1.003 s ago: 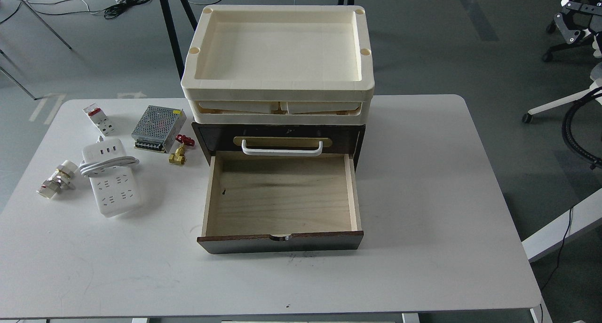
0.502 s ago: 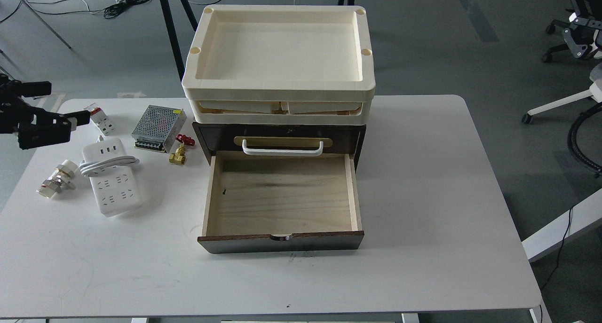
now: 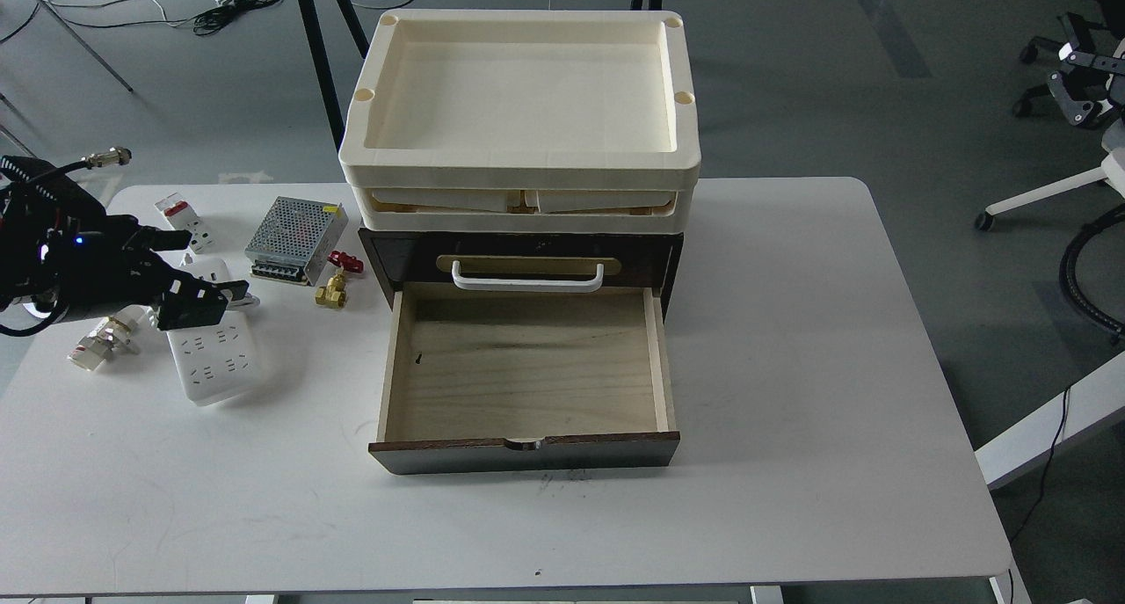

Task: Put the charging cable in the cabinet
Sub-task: 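Reach the left gripper toward the white power strip beside the cabinet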

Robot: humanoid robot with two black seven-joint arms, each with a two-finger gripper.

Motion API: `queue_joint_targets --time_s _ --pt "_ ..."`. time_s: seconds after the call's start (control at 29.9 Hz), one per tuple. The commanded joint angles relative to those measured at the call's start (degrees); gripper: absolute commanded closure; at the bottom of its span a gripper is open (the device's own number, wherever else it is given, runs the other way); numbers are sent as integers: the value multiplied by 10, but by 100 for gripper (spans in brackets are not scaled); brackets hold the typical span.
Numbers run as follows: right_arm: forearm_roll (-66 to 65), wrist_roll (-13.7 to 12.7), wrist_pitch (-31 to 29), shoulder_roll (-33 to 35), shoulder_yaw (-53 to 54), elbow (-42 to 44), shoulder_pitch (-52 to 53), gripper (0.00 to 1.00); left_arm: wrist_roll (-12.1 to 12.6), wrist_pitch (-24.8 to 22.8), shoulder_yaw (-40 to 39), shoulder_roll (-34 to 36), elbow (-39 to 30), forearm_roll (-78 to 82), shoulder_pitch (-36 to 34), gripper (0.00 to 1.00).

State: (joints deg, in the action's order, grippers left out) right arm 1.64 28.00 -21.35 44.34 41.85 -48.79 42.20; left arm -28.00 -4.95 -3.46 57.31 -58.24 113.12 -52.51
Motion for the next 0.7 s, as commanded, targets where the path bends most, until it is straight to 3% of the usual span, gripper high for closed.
queue_joint_targets --time_s 0.0,0.23,0.67 --pt "-1 0 1 0 0 0 -2 0 0 1 18 -36 45 25 -2 3" --pt "0 0 1 0 0 -1 -4 0 0 12 52 -104 152 33 -1 8" --pt "0 0 1 -1 0 -1 -12 0 0 124 122 -204 363 25 0 15"
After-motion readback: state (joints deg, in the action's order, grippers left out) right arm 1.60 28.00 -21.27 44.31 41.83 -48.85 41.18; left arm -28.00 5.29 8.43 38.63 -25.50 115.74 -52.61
